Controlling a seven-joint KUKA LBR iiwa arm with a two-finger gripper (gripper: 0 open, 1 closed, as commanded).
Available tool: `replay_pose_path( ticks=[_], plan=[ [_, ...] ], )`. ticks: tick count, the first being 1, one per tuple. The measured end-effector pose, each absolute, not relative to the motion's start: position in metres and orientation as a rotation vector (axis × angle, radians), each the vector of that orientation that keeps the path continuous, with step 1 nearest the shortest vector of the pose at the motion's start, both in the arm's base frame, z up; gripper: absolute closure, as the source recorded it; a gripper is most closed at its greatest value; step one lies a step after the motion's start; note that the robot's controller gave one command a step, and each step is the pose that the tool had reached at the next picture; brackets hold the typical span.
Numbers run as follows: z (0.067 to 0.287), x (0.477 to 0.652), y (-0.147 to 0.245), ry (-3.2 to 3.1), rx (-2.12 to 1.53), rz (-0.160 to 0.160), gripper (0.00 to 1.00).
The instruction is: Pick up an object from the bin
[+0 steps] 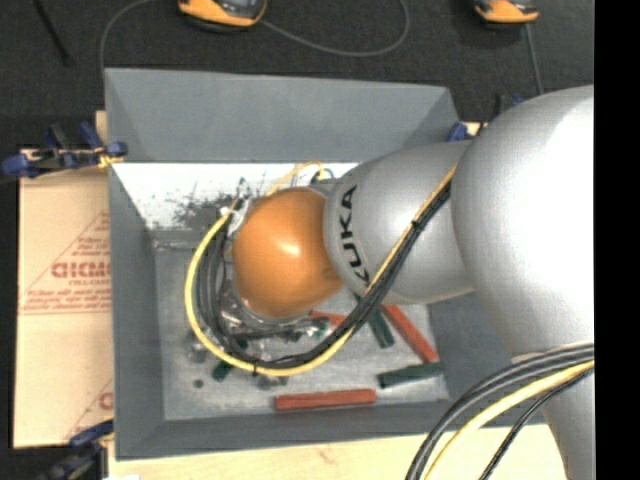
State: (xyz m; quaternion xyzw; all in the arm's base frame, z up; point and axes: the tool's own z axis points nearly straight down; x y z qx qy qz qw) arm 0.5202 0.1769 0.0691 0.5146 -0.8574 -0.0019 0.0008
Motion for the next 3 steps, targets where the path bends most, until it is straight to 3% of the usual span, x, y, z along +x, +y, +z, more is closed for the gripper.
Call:
replay_pose_path(
  ticks=[1, 2, 3],
  plan=[
    [0.080, 0.504, 0.156, -2.358, 2.075, 0.001, 0.00],
    [0.080, 0.504, 0.157, -2.361, 2.071, -0.003, 1.00],
    [0.209, 0.532, 0.169, -1.684, 2.657, 0.003, 1.00]
  ],
)
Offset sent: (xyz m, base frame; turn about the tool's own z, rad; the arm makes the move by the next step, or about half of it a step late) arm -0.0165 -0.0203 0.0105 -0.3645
